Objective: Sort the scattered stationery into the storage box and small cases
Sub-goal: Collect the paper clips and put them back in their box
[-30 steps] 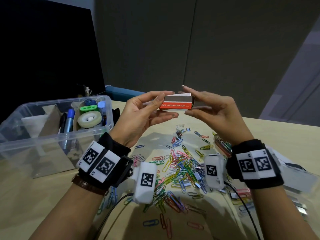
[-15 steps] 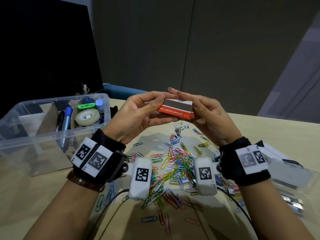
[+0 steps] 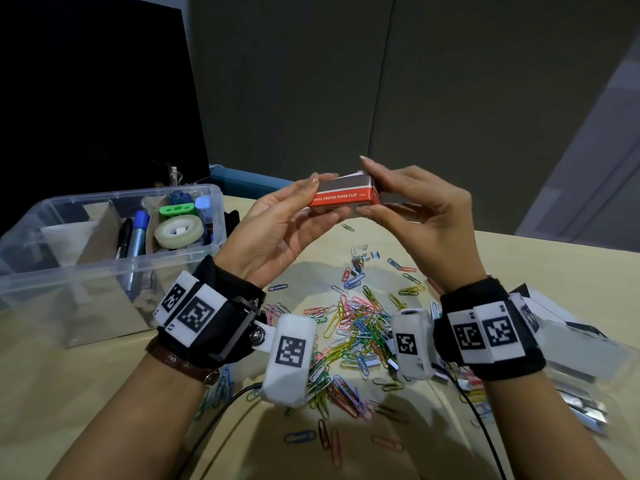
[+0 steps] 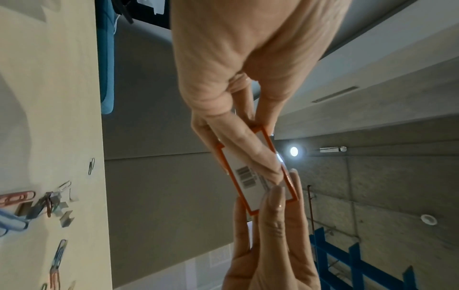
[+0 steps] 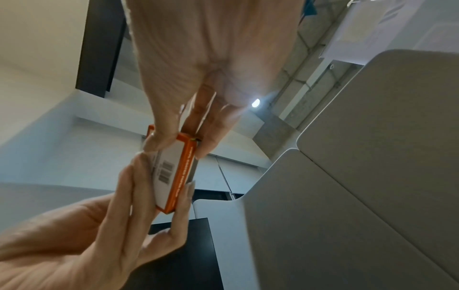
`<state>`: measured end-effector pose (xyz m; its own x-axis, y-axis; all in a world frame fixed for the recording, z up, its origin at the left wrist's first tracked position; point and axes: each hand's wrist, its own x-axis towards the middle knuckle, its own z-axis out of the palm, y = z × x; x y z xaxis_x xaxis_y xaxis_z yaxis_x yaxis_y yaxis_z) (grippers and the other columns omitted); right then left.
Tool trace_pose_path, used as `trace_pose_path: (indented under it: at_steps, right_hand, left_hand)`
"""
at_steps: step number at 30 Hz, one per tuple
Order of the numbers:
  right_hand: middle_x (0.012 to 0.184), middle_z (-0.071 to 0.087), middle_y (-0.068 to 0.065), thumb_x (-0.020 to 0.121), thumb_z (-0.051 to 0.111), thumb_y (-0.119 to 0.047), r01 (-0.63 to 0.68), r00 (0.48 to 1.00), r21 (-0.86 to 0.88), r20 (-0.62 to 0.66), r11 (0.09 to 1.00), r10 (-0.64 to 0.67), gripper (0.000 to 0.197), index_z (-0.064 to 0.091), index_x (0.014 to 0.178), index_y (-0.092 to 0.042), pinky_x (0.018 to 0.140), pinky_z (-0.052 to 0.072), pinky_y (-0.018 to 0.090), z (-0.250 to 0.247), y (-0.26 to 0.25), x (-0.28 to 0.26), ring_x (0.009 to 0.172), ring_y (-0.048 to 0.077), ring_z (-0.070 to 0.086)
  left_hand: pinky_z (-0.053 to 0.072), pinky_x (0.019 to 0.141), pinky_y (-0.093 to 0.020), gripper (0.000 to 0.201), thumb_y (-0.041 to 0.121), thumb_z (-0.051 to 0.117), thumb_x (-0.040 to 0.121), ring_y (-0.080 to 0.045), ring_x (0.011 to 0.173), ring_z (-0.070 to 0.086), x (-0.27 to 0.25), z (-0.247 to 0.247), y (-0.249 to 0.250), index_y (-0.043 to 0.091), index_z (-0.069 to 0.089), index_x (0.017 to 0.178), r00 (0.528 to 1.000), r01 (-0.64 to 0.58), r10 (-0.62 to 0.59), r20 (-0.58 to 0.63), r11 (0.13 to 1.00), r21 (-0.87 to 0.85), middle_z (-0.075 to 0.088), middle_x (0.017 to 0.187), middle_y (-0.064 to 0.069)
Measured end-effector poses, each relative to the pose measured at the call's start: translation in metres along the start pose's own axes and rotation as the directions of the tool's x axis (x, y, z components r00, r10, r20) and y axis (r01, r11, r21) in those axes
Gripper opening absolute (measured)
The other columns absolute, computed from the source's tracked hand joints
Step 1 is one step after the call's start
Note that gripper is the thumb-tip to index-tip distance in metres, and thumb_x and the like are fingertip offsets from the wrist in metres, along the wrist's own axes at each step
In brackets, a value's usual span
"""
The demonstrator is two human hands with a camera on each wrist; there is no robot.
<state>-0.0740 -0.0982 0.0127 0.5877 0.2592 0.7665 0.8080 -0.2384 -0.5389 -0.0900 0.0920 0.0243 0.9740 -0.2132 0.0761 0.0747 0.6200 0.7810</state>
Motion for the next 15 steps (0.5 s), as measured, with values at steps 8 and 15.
trace_pose_path:
  at_steps: [8, 15]
  right_hand:
    - [0.103, 0.068, 0.009, 0.080, 0.077, -0.012, -0.090, 0.994, 0.102, -0.056, 0.991, 0.096, 0.035, 0.069, 0.114, -0.011, 0.086, 0.056, 0.031, 0.004, 0.000, 0.001, 0.100, 0.021, 0.068]
    - [0.109, 0.067, 0.015, 0.084, 0.072, -0.014, -0.236, 0.956, 0.267, -0.111, 0.934, 0.273, 0.042, 0.064, 0.125, -0.009, 0.089, 0.056, 0.037, 0.014, 0.011, -0.003, 0.105, 0.021, 0.067]
  left_hand:
    - [0.058, 0.063, -0.024, 0.023, 0.024, 0.050, 0.098, -0.019, 0.077, 0.071, 0.003, -0.006, -0.004, 0.016, 0.068, 0.108, 0.991, -0.132, 0.136, 0.016, 0.912, 0.389, 0.072, 0.098, -0.012]
    - [0.057, 0.080, -0.028, 0.029, 0.013, 0.061, 0.093, -0.018, 0.104, 0.067, 0.009, -0.014, -0.007, 0.012, 0.066, 0.121, 0.914, -0.368, 0.387, 0.120, 0.670, 0.645, 0.067, 0.116, -0.009]
